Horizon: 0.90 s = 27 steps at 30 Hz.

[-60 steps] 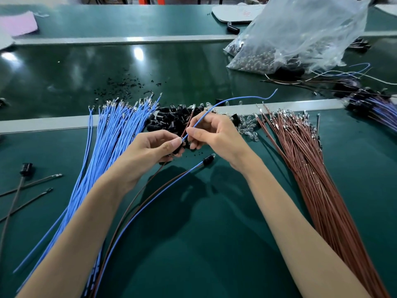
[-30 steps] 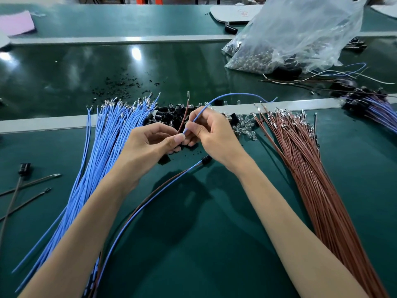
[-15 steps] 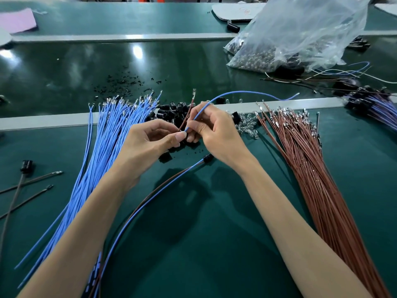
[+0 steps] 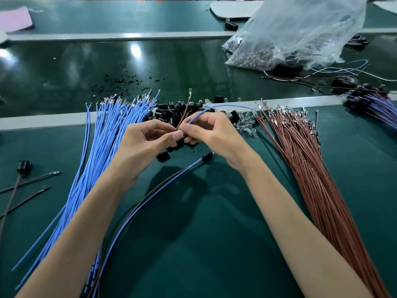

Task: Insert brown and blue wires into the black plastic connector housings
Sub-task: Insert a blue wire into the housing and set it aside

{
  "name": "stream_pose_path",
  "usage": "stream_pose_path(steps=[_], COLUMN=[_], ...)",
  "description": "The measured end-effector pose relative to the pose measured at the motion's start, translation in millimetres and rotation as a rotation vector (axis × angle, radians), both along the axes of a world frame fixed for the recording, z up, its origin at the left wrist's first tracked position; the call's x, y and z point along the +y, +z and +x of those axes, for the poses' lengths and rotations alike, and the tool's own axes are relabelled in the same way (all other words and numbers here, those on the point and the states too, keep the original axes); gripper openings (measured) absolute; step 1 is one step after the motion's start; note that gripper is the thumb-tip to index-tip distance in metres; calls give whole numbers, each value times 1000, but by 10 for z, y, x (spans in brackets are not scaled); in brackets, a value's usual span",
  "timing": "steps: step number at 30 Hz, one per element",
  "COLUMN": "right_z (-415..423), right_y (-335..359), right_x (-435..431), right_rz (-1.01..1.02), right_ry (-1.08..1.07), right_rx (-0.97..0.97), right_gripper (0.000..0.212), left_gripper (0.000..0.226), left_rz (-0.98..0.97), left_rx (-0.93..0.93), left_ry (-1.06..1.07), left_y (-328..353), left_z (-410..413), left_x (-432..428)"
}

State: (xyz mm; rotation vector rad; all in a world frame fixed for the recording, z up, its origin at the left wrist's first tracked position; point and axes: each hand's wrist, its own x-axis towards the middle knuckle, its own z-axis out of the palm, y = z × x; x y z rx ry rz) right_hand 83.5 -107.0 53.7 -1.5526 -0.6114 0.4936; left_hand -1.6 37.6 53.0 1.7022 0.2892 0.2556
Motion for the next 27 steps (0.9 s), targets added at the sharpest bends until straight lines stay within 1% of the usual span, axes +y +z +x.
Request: stream_pose_path(steps=[2,3,5,7,9,11,13,14,15,16,17,18,19,20,21,23,24,25,26,27], right_z=[10,19,24,16,-4,6,47,67,80,76,56,29,15,14,25,70,94,111,116,105], right_y=[14,14,3,-20,-27,-11,14,13,7,4,-4,-15,-21,-15,-1,31,34,26,15,7], right_x=[18,29,35,29,18,19,24,14,-1,-14,-17,-13,-5,0,3,-7,-16,-31,-42,-47], right_rz=[109,133,82,-26,-78,-3,153,183,160,93,5,-70,-101,-81,-19,174,255,280,241,151], right_ry=[-79,-143,-195,-89,-10,-82,-235,-286,-285,-225,-121,-24,24,15,-39,-182,-234,-256,-237,-175], right_rx=[135,141,51,-35,-39,61,201,210,170,101,33,-5,-4,32,99,250,291,284,234,166], right_gripper=[12,15,18,15,10,8,13,17,19,20,18,16,12,9,8,12,14,17,19,20], left_gripper=[26,26,25,26,27,29,28,27,26,24,24,24,23,23,22,21,20,20,20,21], left_rz=[5,14,35,50,43,30,49,55,50,40,33,31,32,37,43,46,44,44,49,50], left_rx=[2,2,0,-1,2,15,28,31,30,29,32,36,40,43,48,58,60,62,65,66], left_ry=[10,12,5,-9,-9,4,9,8,4,-2,-15,-32,-45,-46,-36,-11,-5,-2,-2,-9], left_y=[0,0,-1,0,0,1,-1,-2,-2,-3,-4,-4,-5,-5,-2,10,16,23,29,37], left_z=[3,3,1,-3,-3,-5,-8,-8,-11,-12,-13,-14,-15,-14,-13,-16,-17,-19,-20,-23], left_x=[-4,-6,-13,-14,3,34,55,50,38,22,5,-9,-16,-14,-5,15,18,14,4,-8])
